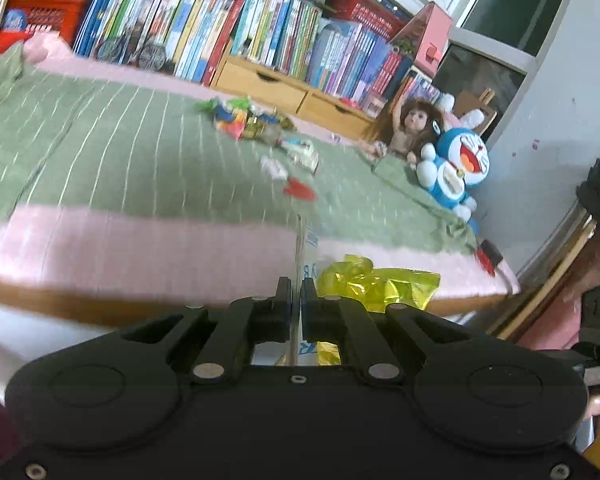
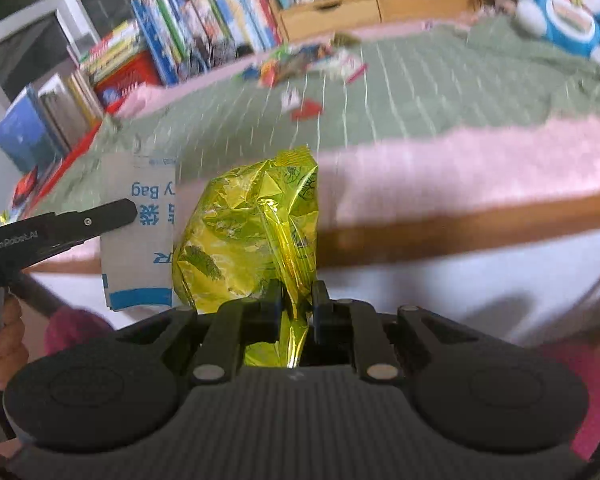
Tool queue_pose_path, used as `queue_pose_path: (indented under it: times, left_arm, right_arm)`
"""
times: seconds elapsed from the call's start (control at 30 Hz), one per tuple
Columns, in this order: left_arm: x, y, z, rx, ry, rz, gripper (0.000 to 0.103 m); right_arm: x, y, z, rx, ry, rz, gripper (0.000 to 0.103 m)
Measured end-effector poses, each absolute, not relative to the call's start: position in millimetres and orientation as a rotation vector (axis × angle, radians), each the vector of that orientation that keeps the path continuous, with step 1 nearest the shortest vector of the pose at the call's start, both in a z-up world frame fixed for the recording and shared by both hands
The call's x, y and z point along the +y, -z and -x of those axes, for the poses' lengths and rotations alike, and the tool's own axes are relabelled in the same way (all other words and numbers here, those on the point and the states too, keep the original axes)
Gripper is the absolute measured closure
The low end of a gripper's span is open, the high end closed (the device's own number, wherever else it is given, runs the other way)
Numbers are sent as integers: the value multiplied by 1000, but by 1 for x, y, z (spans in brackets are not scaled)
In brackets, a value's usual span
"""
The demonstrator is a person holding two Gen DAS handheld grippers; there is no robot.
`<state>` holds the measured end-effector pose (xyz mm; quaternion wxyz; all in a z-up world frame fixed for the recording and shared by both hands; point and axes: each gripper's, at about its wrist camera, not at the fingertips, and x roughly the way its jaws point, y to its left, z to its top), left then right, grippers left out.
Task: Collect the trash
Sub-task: 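Carry both held items down past the bed edge toward the black bin, then open the left tool over the bin while the right tool releases the yellow foil bag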
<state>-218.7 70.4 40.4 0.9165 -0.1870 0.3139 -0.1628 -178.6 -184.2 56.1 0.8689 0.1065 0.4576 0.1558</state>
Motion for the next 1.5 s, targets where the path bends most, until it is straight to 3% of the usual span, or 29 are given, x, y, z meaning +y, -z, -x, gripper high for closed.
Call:
queue_pose_path:
  times: [0.33, 1.03, 1.23, 1.37, 1.4, 1.5]
  left_arm:
    - [73, 11, 246, 786, 267, 360, 99]
    - [70, 103, 199, 1122, 144, 343, 99]
    - [66, 113, 195, 1169, 146, 337, 98]
    - [66, 116, 190, 1189, 150, 343, 90]
    - [66, 117, 189, 1193, 150, 346, 84]
    - [65, 116, 188, 1197, 149, 339, 64]
  right_arm:
    - [-163, -12, 186, 1144, -344, -260, 87]
    - [-125, 59, 152, 1551, -320, -208, 86]
    - [-102, 65, 143, 1570, -317, -168, 81]
    - [-102, 67, 141, 1574, -320, -166, 76]
    - [-101, 68, 141, 1572, -318, -162, 66]
    - [-109, 66, 140, 1560, -318, -166, 57]
